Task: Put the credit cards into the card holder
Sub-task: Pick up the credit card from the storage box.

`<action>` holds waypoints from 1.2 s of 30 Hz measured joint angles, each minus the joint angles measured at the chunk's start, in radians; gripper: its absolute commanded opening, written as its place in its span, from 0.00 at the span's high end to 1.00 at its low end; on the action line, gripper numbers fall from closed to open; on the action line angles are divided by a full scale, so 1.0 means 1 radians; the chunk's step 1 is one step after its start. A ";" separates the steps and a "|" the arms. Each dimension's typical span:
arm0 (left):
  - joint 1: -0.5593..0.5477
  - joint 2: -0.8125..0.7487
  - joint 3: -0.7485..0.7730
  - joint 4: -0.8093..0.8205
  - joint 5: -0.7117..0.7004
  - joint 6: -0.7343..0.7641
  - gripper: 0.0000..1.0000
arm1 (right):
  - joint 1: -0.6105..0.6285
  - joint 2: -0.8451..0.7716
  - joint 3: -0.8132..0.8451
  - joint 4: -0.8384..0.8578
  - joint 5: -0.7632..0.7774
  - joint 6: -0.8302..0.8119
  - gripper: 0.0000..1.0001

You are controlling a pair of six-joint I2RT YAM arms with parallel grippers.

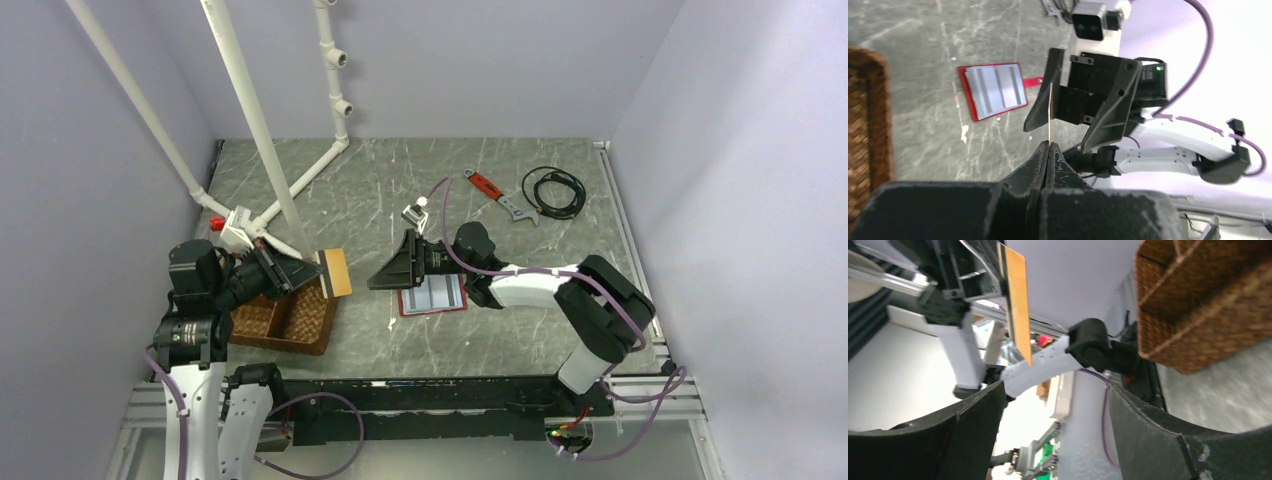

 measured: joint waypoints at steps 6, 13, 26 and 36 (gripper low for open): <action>0.000 0.000 -0.106 0.224 0.127 -0.103 1.00 | 0.005 0.069 0.002 0.265 0.002 0.203 0.33; 0.000 -0.014 -0.187 0.377 0.168 -0.195 1.00 | 0.035 0.069 0.042 0.288 0.009 0.235 0.52; 0.000 -0.018 -0.239 0.505 0.185 -0.264 0.66 | 0.046 0.105 0.083 0.269 0.025 0.256 1.00; -0.082 0.106 0.018 0.099 0.064 0.141 0.40 | -0.278 -0.181 0.069 -0.813 0.103 -0.499 1.00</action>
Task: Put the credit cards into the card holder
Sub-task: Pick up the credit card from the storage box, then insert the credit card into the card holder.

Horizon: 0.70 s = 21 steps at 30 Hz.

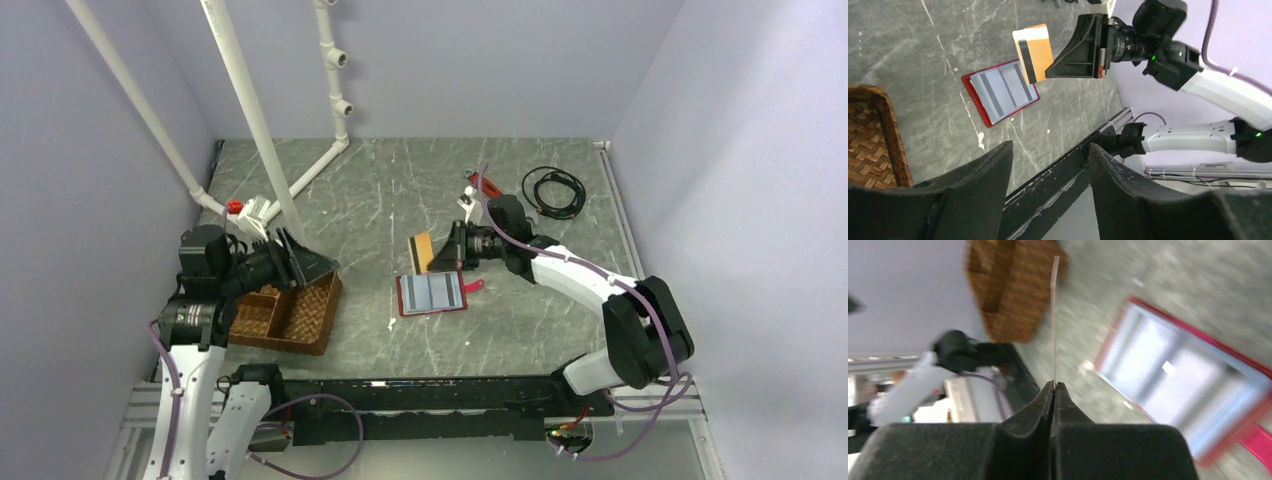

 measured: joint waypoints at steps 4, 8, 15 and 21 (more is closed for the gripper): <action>-0.076 -0.043 -0.052 0.003 -0.066 0.028 0.41 | -0.056 0.023 -0.012 -0.266 0.020 -0.201 1.00; -0.219 -0.018 -0.070 0.030 -0.193 0.030 0.39 | -0.063 0.046 -0.059 -0.328 0.005 -0.257 1.00; -0.705 0.227 -0.060 0.150 -0.546 0.072 0.39 | -0.101 0.092 -0.119 -0.315 -0.034 -0.271 1.00; -0.795 0.486 -0.045 0.283 -0.634 0.077 0.56 | -0.155 0.101 -0.183 -0.272 -0.094 -0.268 1.00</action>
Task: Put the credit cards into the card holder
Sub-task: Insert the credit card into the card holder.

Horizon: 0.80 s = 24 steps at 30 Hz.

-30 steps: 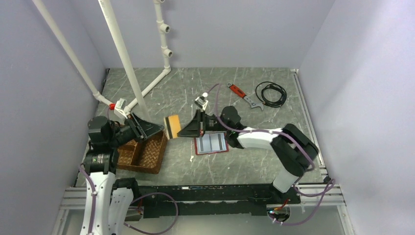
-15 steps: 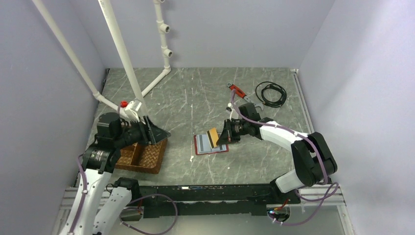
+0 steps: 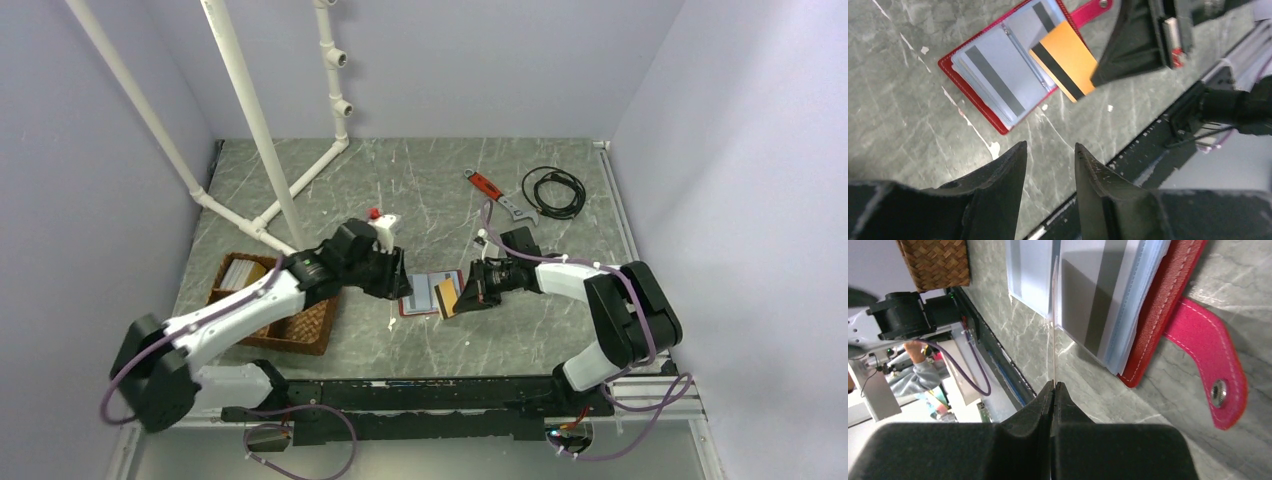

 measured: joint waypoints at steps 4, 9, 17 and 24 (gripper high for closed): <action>-0.002 0.200 0.056 0.045 -0.005 -0.006 0.42 | -0.005 0.012 -0.037 0.077 -0.056 0.023 1.00; -0.002 0.344 0.111 0.041 -0.030 -0.010 0.33 | -0.013 0.029 -0.059 0.142 -0.100 0.045 1.00; 0.038 0.467 0.150 0.011 -0.066 -0.076 0.32 | -0.023 0.051 -0.059 0.183 -0.118 0.055 1.00; 0.052 0.551 0.153 0.001 -0.074 -0.087 0.36 | -0.027 0.080 -0.060 0.192 -0.119 0.055 1.00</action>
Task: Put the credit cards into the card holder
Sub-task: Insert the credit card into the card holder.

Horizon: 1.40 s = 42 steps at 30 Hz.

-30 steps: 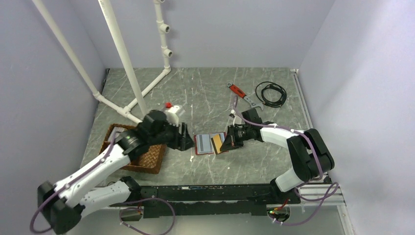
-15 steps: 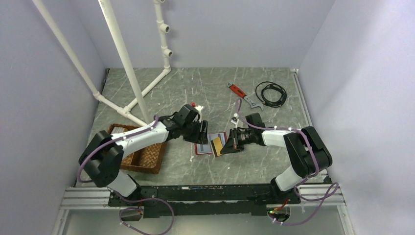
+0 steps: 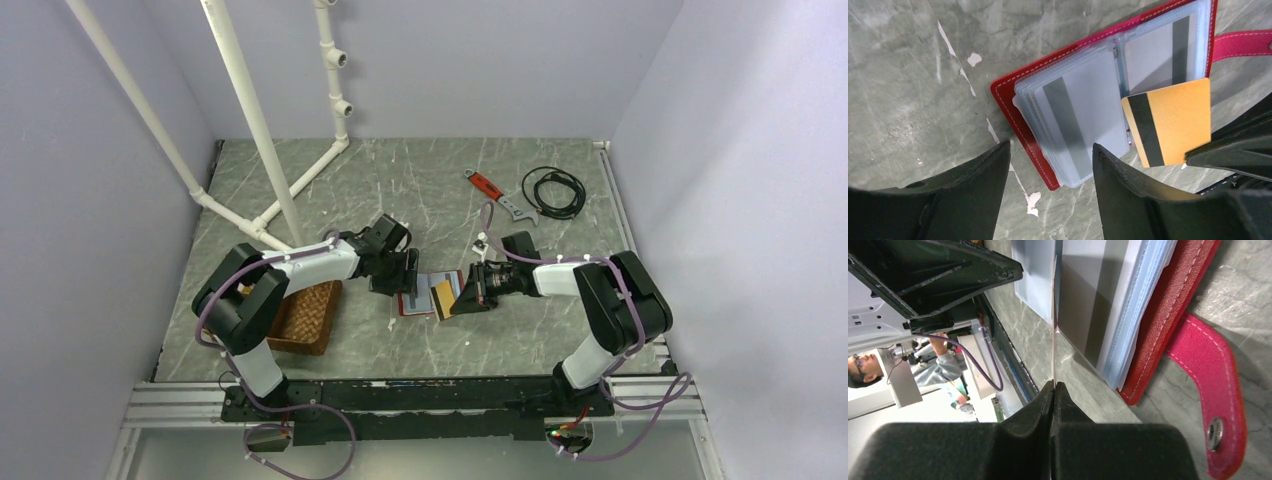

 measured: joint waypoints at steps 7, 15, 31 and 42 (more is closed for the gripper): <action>0.002 0.011 0.005 0.014 -0.001 -0.014 0.47 | -0.001 0.034 0.000 0.019 -0.015 0.003 1.00; 0.012 0.014 0.005 0.021 -0.001 -0.023 0.66 | -0.004 0.018 -0.002 0.027 -0.013 0.010 1.00; 0.014 0.009 -0.019 0.090 0.020 -0.034 0.71 | -0.011 -0.006 -0.003 0.011 -0.008 0.003 1.00; 0.014 0.008 -0.019 0.092 0.021 -0.034 0.72 | -0.011 -0.002 -0.026 0.013 -0.020 0.026 1.00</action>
